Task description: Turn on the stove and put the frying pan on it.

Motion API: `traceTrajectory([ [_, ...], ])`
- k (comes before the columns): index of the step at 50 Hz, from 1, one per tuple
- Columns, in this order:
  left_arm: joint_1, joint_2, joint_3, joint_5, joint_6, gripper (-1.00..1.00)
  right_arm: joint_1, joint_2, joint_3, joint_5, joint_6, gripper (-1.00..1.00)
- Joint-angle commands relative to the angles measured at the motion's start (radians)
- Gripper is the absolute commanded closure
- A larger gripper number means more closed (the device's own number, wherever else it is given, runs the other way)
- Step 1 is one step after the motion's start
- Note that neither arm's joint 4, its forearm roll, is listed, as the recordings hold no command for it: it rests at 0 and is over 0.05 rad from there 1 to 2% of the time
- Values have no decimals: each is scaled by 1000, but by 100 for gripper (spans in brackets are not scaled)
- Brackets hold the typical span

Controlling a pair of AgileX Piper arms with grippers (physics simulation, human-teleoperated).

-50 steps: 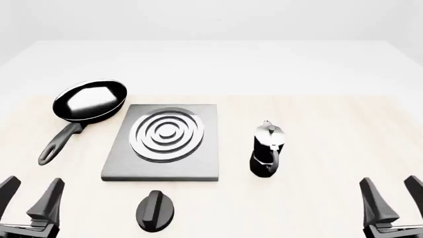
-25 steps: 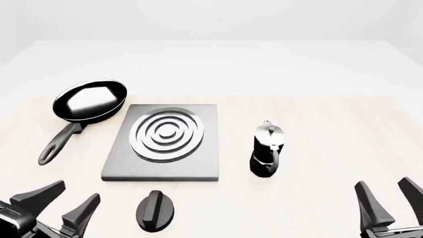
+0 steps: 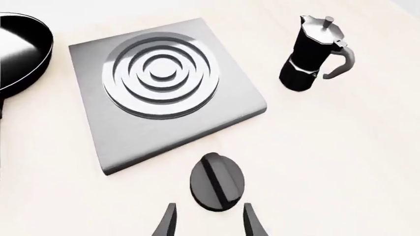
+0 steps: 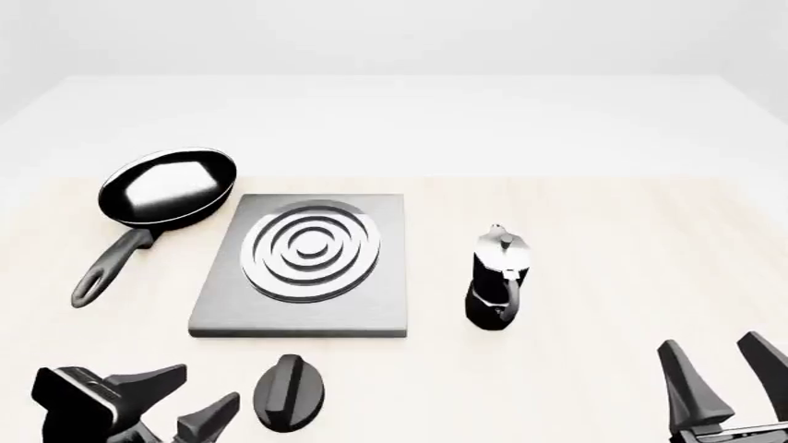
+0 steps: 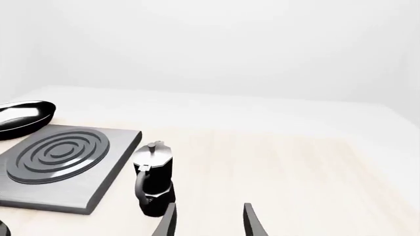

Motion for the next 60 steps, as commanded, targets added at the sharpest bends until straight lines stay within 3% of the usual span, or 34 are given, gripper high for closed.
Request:
traceTrajectory([
  [1,-61,190,66,-216,-55,-100,-3,-5,0,9,2,-100],
  [35,-113,655,92,-675,-95,-100,-2,-1,0,9,-1,-100],
  [42,-119,673,90,-686,-97,-100,-4,-1,0,10,-1,-100],
  [46,-119,793,92,-805,-91,-100,-7,-1,-1,8,-2,-100],
  [50,-120,778,92,-788,-94,-100,-7,-2,-1,10,-4,-100],
  [60,-133,861,92,-868,-96,-100,-5,-2,0,14,-4,-100],
])
